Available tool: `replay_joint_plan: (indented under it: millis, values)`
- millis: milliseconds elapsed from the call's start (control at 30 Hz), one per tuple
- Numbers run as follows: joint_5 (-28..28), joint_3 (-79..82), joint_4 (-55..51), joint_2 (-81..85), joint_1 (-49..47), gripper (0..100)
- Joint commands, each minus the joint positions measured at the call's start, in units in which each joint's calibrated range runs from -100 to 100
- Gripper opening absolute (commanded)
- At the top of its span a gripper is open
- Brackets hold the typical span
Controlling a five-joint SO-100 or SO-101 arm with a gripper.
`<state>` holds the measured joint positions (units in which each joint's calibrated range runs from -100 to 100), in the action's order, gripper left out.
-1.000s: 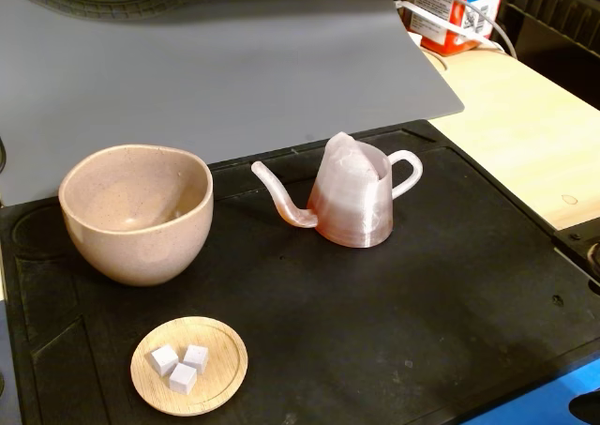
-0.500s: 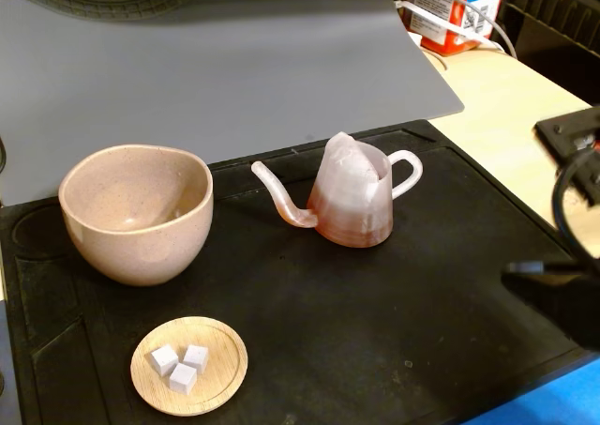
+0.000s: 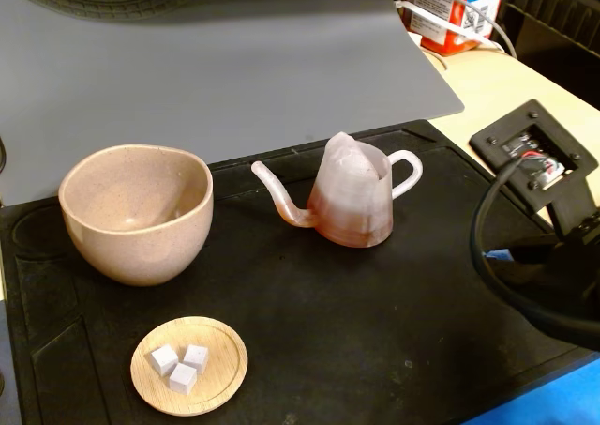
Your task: Pick up a kettle and pour liquid into a cup.
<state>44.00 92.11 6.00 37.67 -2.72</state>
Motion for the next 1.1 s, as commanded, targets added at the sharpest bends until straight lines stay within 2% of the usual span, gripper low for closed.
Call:
replay_joint_plan:
  millis: [0,100,267,333,433,533,633,667,733,1067]
  values:
    - [-1.99,-2.28,3.82,-0.21,0.02,1]
    - [-3.62,-4.27,11.77,-6.61,-0.06,10]
    - [-7.82,-10.81,13.33,-18.05,0.02,11]
    - [-9.86,-11.17,18.78,-20.61,0.02,11]
    - [-9.92,-12.08,25.87,-26.41,-0.13,11]
    - [-9.92,-16.8,26.13,-31.44,-0.21,11]
    - [-9.92,-21.6,26.73,-38.95,-0.13,20]
    - [-9.92,-22.6,34.08,-43.3,0.25,20]
    - [-9.92,-26.69,41.52,-50.64,0.4,20]
    - [-9.92,-39.39,42.82,-60.28,1.09,20]
